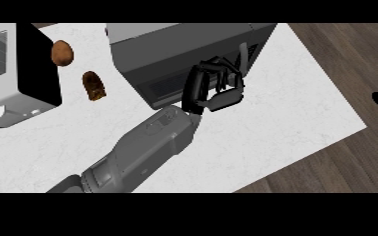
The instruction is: Pick up the milk, place it into the microwave and close the microwave
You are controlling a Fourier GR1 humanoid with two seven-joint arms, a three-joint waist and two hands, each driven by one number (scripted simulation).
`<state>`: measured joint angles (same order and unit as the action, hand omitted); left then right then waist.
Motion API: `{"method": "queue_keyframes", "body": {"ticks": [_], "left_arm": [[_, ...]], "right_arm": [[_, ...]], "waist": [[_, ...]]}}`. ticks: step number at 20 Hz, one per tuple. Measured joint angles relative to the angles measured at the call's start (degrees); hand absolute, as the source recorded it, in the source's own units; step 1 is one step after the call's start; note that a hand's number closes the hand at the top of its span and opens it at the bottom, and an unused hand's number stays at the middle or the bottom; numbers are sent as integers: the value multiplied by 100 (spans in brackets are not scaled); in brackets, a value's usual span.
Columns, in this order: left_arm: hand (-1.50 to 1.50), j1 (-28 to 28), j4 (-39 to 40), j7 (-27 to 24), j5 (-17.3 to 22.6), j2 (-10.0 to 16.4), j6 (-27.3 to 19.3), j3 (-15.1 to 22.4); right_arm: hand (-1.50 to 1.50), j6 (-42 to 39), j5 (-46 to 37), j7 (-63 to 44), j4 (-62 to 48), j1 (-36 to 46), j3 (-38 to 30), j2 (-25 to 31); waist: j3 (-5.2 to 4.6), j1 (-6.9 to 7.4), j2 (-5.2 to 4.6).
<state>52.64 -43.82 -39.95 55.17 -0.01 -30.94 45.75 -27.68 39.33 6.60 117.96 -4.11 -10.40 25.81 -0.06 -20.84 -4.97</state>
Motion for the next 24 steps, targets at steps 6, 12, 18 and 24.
{"method": "queue_keyframes", "body": {"ticks": [6, 12, 18, 24], "left_arm": [[150, 37, 44, -91, 131, -1, 11, 61], [150, 67, 86, -173, 258, -1, -3, 109], [150, 89, 140, -288, 360, 0, -5, 158], [150, 147, 209, -394, 406, 1, 39, 262]], "right_arm": [[-150, -161, 241, -125, 48, 30, 85, 137], [-150, -232, 455, -226, 48, 44, 96, 244], [-150, -291, 632, -294, 67, 82, 45, 366], [-150, -358, 790, -354, 71, 157, 17, 487]], "waist": [[6, 4, 0], [10, -7, 2], [11, -27, 7], [15, -43, -17]]}}
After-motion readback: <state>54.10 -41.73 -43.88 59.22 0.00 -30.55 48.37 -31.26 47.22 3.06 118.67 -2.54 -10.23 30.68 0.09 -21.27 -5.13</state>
